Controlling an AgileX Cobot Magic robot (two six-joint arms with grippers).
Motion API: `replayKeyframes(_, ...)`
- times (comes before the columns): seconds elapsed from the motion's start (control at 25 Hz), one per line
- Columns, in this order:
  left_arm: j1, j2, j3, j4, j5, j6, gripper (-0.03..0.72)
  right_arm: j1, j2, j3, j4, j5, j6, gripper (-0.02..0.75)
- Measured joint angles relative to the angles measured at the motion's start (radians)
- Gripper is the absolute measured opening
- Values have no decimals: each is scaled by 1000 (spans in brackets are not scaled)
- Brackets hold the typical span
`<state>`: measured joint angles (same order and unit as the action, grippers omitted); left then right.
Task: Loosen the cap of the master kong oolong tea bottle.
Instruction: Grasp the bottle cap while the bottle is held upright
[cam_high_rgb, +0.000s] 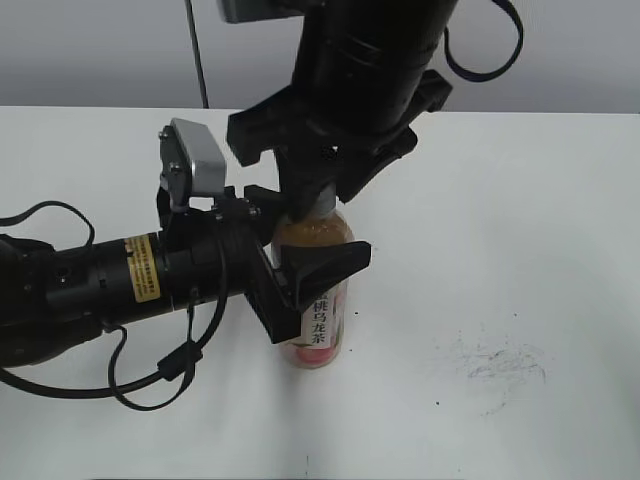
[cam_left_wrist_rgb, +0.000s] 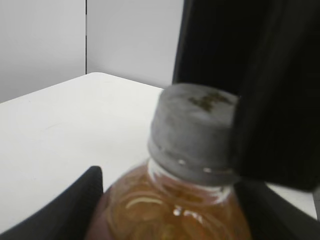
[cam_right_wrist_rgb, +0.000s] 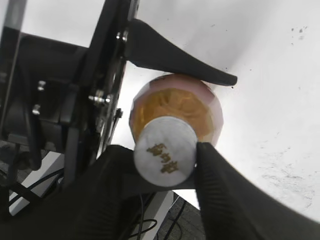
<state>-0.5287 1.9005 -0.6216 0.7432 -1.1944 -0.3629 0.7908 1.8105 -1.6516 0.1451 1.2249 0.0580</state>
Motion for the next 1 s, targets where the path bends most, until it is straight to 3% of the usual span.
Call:
replayKeyframes(0.16,0,0,0,1,-1,0,450,-1,0,0,-18,3,-13,281)
replayKeyframes(0.64,0,0,0,0,-1,1,450,-1,0,0,-18,2,-139,279)
replayKeyframes(1.0,0,0,0,4,4,1,449,-1,1,0,-36,1,-385,277)
